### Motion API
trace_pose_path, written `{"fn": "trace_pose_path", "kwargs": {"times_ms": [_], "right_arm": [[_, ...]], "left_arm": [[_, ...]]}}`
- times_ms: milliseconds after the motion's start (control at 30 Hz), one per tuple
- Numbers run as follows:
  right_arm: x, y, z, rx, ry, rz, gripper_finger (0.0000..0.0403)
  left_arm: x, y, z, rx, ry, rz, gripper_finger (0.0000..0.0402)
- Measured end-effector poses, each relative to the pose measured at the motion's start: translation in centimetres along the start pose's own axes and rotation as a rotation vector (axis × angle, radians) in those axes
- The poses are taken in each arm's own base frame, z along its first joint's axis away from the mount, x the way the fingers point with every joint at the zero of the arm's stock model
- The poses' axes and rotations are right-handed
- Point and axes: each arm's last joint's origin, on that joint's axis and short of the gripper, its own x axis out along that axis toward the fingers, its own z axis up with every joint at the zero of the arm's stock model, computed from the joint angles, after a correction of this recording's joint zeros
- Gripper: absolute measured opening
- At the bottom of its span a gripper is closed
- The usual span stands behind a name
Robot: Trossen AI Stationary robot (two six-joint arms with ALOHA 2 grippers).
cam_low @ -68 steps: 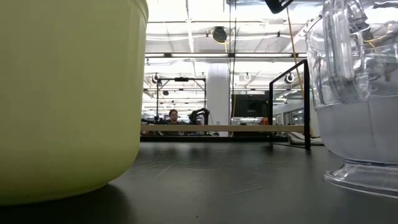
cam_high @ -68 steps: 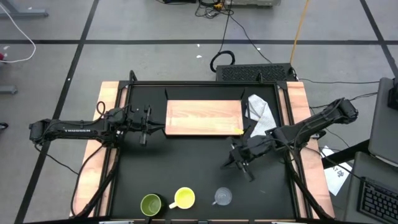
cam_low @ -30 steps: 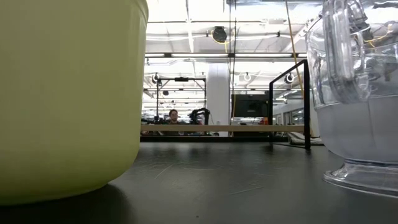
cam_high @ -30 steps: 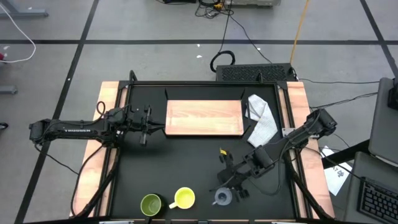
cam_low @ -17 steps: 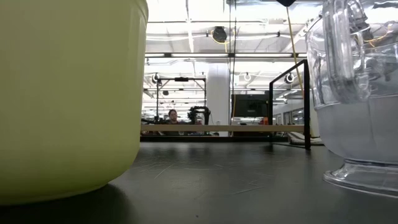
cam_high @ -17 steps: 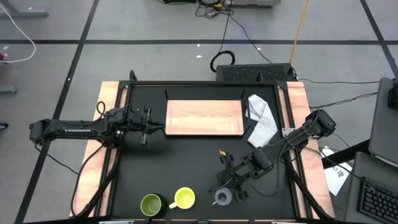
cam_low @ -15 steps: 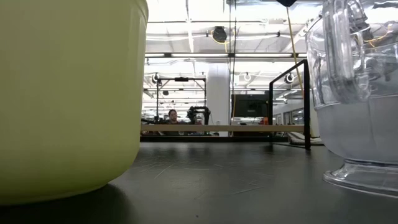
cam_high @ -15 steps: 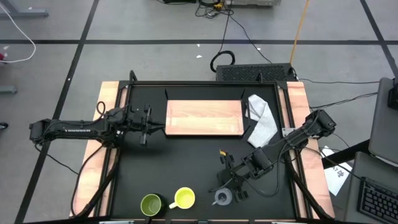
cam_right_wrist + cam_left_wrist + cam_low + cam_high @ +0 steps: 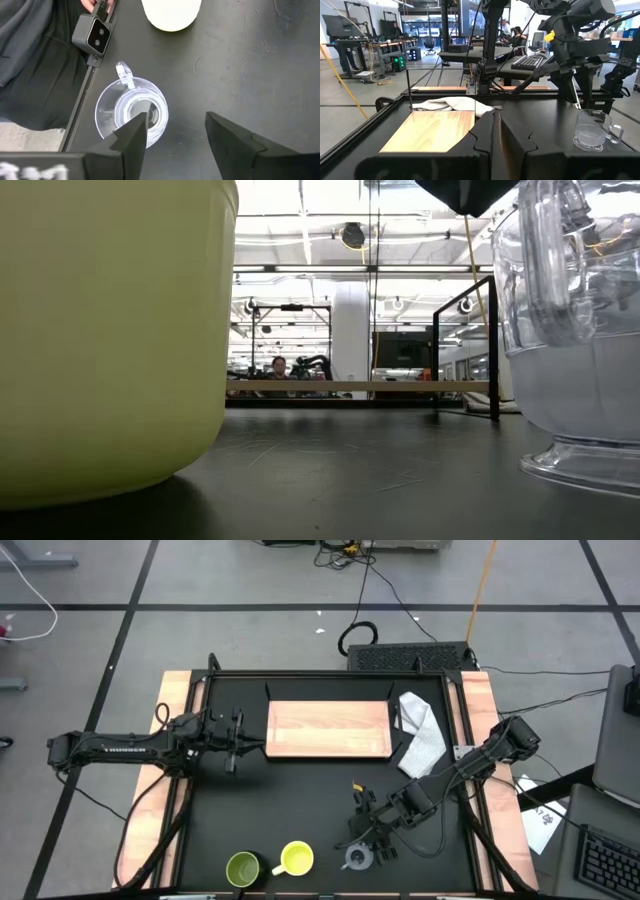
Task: Stack small to large cups/mugs on shelf
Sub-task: Put the transparent mug on the shelf
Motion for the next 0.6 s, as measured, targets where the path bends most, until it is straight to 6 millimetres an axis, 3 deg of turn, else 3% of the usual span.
{"fn": "trace_pose_path", "kwargs": {"times_ms": [300, 600], "right_arm": [[0.0, -0.3, -0.5, 0.167, 0.052, -0.025, 0.0199], [1.5, -0.8, -2.3, 0.310, 0.100, -0.049, 0.0199]], "left_arm": [[0.0, 0.0, 0.0, 0.000, 0.000, 0.000, 0.0033], [0.0, 0.0, 0.0, 0.000, 0.000, 0.000, 0.0033]]}}
